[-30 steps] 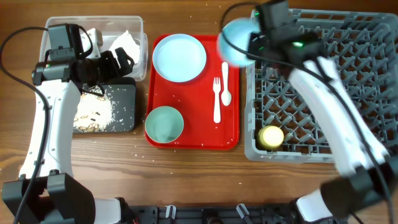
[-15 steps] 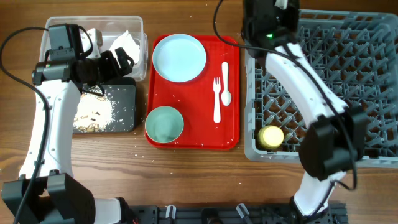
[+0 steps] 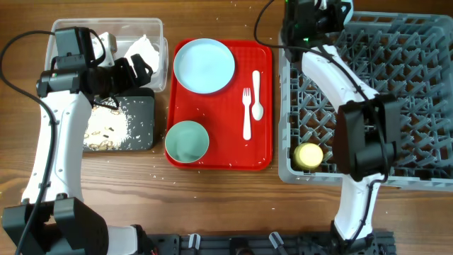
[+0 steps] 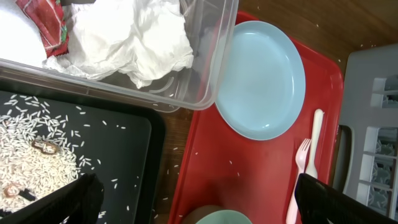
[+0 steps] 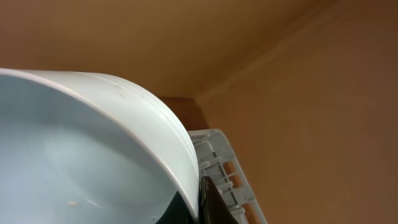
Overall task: Sort waste into correct bins and load items into the dishwasher rack
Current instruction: 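Move the right gripper back to the tray and grasp the teal bowl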
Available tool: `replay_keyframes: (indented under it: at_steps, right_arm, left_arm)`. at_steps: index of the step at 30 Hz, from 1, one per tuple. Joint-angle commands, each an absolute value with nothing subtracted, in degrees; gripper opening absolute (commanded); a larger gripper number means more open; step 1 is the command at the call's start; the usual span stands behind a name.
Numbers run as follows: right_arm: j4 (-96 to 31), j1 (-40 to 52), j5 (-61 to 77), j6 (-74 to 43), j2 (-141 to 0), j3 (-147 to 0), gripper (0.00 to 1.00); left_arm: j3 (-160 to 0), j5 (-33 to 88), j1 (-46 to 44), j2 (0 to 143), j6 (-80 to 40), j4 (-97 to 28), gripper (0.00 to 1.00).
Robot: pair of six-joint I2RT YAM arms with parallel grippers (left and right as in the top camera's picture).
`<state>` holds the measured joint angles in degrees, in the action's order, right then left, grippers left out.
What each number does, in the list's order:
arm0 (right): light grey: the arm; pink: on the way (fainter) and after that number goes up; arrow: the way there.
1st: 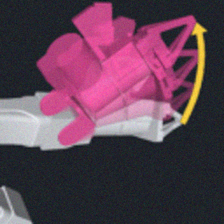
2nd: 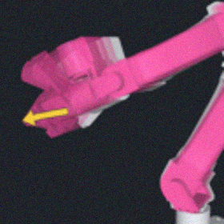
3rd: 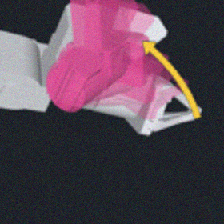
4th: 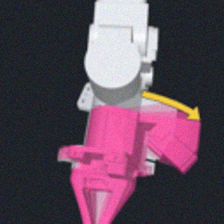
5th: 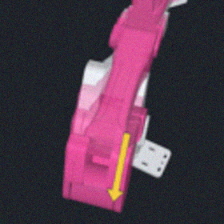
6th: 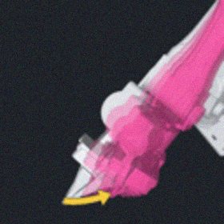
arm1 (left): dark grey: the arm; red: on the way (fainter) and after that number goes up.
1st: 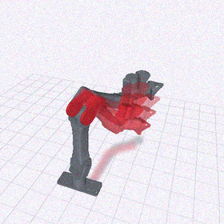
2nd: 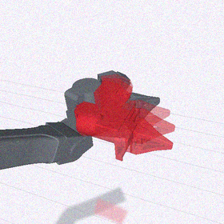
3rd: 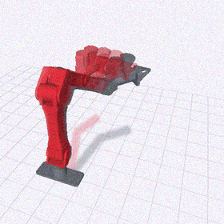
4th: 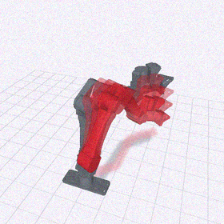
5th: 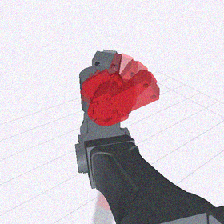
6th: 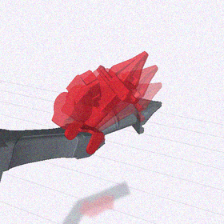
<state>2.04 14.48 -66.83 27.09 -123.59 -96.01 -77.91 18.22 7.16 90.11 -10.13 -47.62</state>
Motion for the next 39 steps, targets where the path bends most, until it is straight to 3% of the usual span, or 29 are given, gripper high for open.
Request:
replay_keyframes:
  at_steps: [1,15,17,22,24,28,34,37,39]
  right_arm:
    - [2.3,14.8,-65.7,27.5,-127.1,-96.0,0.04]
    - [-6.9,20.3,-65.5,31.4,-128.4,-96.0,0.06]
    - [-6.9,21.8,-65.5,31.5,-128.4,-96.0,0.32]
    - [-6.9,24.9,-65.6,31.5,-128.4,-96.0,0.73]
    - [-6.9,25.5,-66.4,31.5,-128.2,-96.0,0.82]
    - [-8.6,25.6,-65.5,29.5,-125.4,-96.0,0.88]
    - [-34.8,26.3,-3.4,3.9,-110.4,-96.0,1.0]
    - [-38.6,26.3,17.6,-4.8,-106.8,-96.0,1.0]
    - [-39.0,27.1,24.4,-13.8,-107.7,-94.5,1.0]
  left_arm:
    - [-78.3,17.9,7.4,89.8,-9.0,-47.6,1.0]
    - [-78.3,17.9,7.4,89.8,-9.0,-47.6,1.0]
    - [-78.3,17.9,7.4,89.8,-9.0,-47.6,1.0]
    - [-78.3,17.9,7.4,89.8,-9.0,-47.6,1.0]
    - [-78.3,17.9,7.4,89.8,-9.0,-47.6,1.0]
    - [-78.3,17.9,7.4,89.8,-9.0,-47.6,1.0]
    - [-78.3,17.9,7.4,89.8,-9.0,-47.6,1.0]
    - [-78.3,17.9,7.4,89.8,-9.0,-47.6,1.0]
    - [-78.3,17.9,7.4,89.8,-9.0,-47.6,1.0]
